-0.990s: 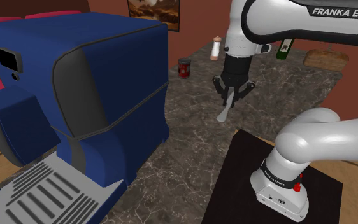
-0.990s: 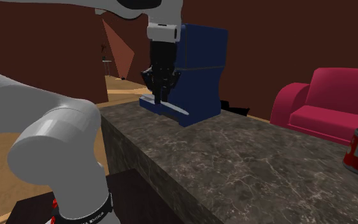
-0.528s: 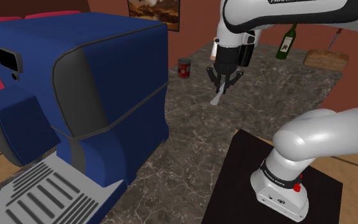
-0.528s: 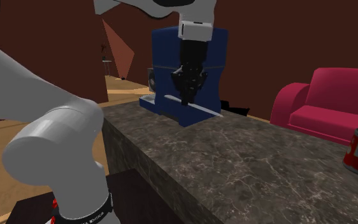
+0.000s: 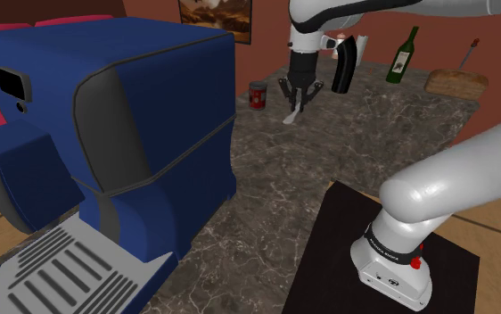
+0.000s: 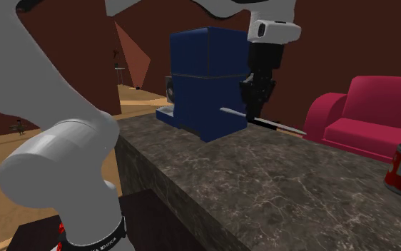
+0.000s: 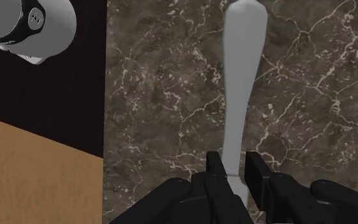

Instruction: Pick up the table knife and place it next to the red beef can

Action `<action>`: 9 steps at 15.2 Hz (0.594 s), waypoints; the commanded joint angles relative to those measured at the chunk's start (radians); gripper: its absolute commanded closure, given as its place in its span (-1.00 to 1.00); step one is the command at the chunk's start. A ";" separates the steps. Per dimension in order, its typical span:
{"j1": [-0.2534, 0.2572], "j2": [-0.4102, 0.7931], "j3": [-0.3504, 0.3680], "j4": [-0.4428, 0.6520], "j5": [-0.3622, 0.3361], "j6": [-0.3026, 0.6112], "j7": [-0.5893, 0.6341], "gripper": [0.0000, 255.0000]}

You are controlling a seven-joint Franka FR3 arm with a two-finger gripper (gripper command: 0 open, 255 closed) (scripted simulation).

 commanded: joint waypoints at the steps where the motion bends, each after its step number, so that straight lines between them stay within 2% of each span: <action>1: -0.015 0.073 -0.009 0.060 -0.018 0.011 -0.015 1.00; 9: -0.057 0.369 -0.040 0.357 -0.077 0.005 -0.061 1.00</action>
